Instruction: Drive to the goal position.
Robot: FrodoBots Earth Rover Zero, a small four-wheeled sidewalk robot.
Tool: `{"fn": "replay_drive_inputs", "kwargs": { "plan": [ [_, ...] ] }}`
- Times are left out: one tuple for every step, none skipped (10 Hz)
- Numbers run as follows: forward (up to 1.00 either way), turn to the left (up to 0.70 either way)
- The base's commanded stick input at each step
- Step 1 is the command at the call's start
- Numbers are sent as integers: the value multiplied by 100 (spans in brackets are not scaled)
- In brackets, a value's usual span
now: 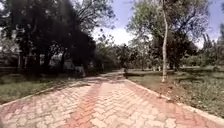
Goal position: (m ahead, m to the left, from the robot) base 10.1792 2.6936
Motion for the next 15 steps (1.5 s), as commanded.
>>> {"fn": "replay_drive_inputs", "kwargs": {
  "plan": [
    [70, 0],
    [70, 0],
    [70, 0],
    [70, 0],
    [70, 0],
    [70, 0],
    [70, 0],
    [70, 0],
    [70, 0],
    [70, 0],
    [70, 0],
    [70, 0],
    [70, 0],
    [70, 0],
    [70, 0]
  ]
}}
